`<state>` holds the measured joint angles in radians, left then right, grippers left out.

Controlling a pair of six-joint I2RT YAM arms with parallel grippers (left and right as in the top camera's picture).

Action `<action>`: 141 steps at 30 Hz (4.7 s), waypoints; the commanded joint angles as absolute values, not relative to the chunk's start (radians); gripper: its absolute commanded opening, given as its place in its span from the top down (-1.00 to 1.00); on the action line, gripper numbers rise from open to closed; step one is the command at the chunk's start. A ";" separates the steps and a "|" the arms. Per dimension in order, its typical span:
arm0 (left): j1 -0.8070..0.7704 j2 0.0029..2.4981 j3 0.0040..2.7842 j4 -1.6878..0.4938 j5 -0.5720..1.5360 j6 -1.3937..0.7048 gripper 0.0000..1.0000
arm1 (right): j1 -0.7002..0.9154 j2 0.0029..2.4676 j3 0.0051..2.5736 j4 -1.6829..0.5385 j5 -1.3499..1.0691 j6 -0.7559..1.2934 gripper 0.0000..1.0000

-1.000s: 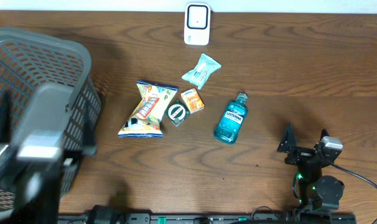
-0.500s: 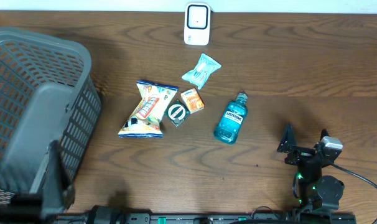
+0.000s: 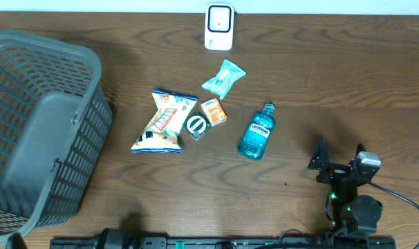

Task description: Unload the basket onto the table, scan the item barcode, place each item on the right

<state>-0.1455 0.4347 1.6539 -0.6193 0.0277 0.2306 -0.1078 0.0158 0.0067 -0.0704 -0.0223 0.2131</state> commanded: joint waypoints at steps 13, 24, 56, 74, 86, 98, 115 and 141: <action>-0.141 0.041 1.204 -0.396 0.039 0.204 -0.96 | -0.103 0.013 0.006 -0.075 -0.017 0.223 -0.98; -0.141 0.003 0.979 -0.282 -0.125 0.204 -0.96 | -0.103 0.013 0.006 -0.075 -0.017 0.223 -0.99; -0.141 0.004 0.281 -0.320 0.064 -0.141 -0.96 | -0.103 0.013 0.006 -0.063 -0.143 0.651 -0.99; -0.141 0.004 0.101 -0.292 0.064 -0.216 -0.96 | -0.103 0.013 0.006 -0.038 -0.513 0.651 -0.98; -0.141 0.006 0.100 -0.327 0.064 -0.215 -0.96 | -0.103 0.014 0.006 -0.047 -0.648 0.738 -0.99; -0.141 0.006 0.100 -0.327 0.064 -0.216 -0.96 | -0.103 0.180 0.020 -0.045 -0.705 1.014 -0.99; -0.141 0.006 0.100 -0.327 0.064 -0.216 -0.96 | -0.003 1.043 0.810 -0.467 -0.434 0.677 -0.98; -0.141 0.006 0.100 -0.327 0.064 -0.216 -0.96 | 0.444 1.725 1.420 -1.043 0.054 0.985 -0.76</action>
<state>-0.1455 0.0105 0.1165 -0.3058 0.0544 -0.2104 0.4236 1.6047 1.2953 -0.9585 -0.0105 0.8669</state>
